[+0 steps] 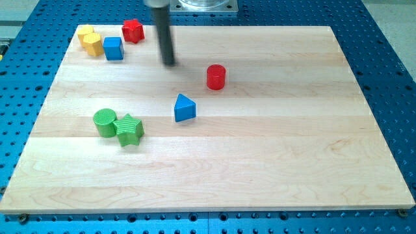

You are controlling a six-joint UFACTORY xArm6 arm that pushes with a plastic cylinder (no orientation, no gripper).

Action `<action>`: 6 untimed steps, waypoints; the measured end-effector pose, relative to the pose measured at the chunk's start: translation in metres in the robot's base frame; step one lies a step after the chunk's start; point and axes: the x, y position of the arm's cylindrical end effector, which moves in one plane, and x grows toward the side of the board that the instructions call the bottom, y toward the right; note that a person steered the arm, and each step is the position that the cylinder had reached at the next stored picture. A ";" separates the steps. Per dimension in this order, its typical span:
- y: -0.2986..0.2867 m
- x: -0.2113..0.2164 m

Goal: Put the blue cube vertically above the green circle

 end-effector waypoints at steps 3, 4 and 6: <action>0.047 0.081; -0.063 0.038; 0.068 0.036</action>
